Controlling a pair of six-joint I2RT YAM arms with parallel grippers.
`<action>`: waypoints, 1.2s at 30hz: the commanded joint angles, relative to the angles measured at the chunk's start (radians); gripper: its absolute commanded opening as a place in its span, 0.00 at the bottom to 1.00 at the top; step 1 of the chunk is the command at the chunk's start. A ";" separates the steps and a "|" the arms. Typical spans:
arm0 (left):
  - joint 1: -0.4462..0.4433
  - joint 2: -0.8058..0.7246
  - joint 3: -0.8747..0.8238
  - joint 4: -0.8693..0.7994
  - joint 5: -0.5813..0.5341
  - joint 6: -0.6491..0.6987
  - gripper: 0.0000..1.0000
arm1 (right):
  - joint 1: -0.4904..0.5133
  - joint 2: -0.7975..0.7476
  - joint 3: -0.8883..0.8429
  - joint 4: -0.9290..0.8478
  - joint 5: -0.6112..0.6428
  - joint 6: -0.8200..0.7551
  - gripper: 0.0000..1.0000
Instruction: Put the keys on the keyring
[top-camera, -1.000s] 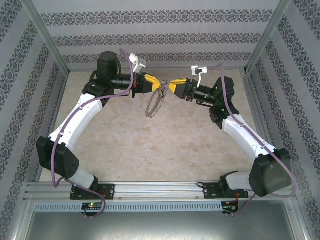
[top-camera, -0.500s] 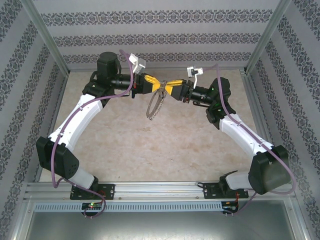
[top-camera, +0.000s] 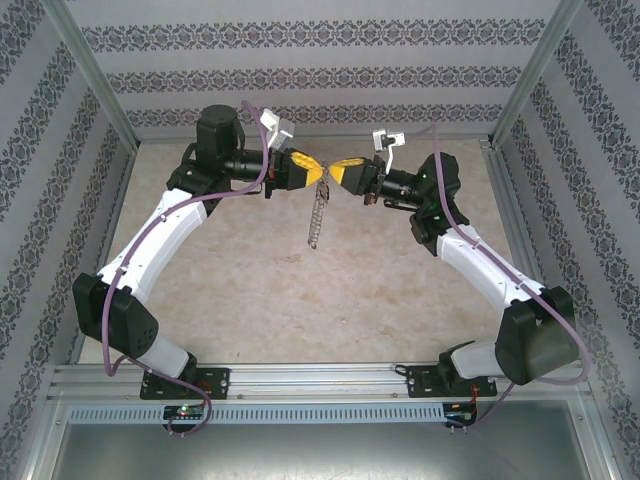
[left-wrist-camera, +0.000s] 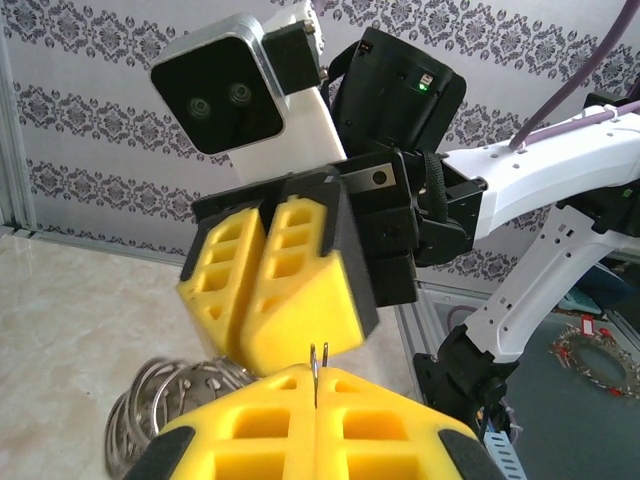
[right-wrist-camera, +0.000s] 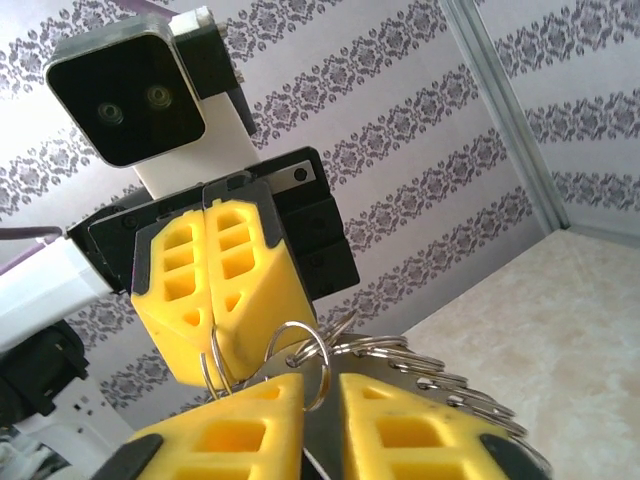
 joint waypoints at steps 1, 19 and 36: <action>-0.011 -0.033 -0.003 0.045 0.047 -0.010 0.00 | -0.012 0.003 0.034 0.039 -0.014 -0.001 0.04; -0.012 -0.055 0.002 0.005 0.090 0.018 0.00 | -0.076 -0.042 0.020 0.033 -0.013 0.008 0.27; -0.027 -0.054 0.016 0.019 0.085 0.002 0.00 | 0.013 -0.091 -0.041 0.037 0.037 0.044 0.50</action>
